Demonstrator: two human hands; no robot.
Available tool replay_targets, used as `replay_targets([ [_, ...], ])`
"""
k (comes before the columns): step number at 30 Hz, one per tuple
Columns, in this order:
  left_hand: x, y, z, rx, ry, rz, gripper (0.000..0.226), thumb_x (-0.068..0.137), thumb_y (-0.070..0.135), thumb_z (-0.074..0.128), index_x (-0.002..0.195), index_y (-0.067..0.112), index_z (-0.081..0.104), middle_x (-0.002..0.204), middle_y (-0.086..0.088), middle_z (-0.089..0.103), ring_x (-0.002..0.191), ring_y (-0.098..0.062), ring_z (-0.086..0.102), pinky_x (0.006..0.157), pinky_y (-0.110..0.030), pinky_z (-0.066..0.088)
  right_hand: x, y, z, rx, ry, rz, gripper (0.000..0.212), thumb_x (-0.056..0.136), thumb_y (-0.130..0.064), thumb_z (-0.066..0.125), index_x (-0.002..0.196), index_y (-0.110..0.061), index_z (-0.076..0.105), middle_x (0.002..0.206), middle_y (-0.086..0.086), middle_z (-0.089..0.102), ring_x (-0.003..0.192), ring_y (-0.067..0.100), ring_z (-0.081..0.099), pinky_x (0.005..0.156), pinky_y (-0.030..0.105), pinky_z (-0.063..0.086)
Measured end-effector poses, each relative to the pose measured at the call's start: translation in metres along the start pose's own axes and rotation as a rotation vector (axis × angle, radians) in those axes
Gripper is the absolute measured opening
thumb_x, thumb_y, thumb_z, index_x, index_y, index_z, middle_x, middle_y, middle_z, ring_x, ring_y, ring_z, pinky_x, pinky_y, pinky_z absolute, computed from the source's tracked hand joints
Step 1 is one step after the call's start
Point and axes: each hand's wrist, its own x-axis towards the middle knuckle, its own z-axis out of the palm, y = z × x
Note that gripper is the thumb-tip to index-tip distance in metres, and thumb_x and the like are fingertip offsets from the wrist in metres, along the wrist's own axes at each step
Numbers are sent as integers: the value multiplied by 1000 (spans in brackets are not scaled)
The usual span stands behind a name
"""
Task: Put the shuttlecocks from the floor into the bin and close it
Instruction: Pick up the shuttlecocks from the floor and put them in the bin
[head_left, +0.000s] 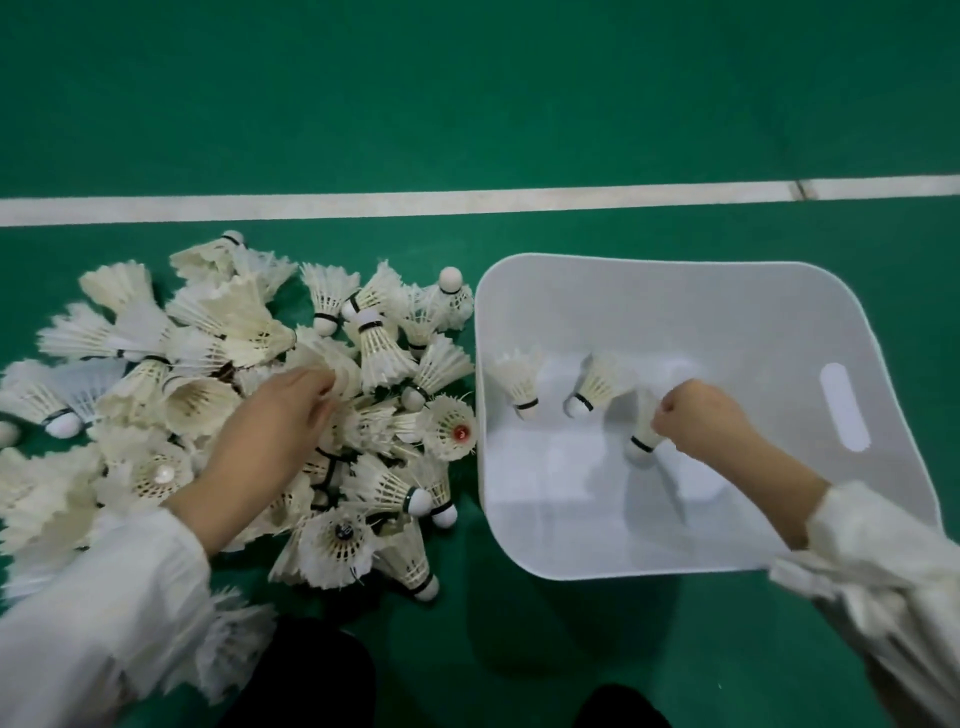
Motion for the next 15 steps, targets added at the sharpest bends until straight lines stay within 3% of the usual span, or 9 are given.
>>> replay_targets([
  [2, 0, 2, -3, 16, 10, -1, 18, 87, 13, 60, 99, 1, 63, 88, -12, 63, 83, -31, 59, 68, -36, 43, 5, -10, 4, -16, 43, -34, 15, 87, -6, 47, 78, -1, 57, 77, 13, 54, 73, 29, 51, 51, 26, 32],
  [4, -2, 7, -8, 19, 19, 7, 18, 88, 15, 59, 97, 0, 64, 85, -12, 64, 80, -31, 59, 67, -34, 41, 7, -21, 4, 25, 88, -79, 17, 86, -5, 46, 75, -1, 57, 72, 13, 51, 70, 29, 47, 55, 26, 31],
  [8, -7, 14, -19, -23, 68, 3, 18, 88, 18, 58, 92, 1, 65, 81, -10, 63, 72, -26, 56, 64, -31, 38, 5, -41, 0, 245, 85, -208, 19, 85, -3, 44, 70, 0, 56, 66, 12, 47, 63, 26, 39, 47, 27, 28],
  [12, -9, 21, -27, -68, 102, -11, 17, 88, 17, 59, 93, 2, 65, 85, -9, 65, 68, -21, 54, 63, -31, 39, 3, -50, 4, 256, 24, -264, 15, 88, -4, 41, 78, -4, 53, 83, 15, 53, 74, 26, 44, 53, 29, 31],
  [15, -9, 23, -31, -98, 111, -33, 13, 87, 16, 61, 90, 4, 64, 84, -8, 66, 73, -25, 60, 65, -33, 45, 1, -45, 3, 228, 35, -258, 26, 86, -4, 46, 110, -3, 56, 113, 16, 51, 91, 30, 51, 71, 25, 32],
])
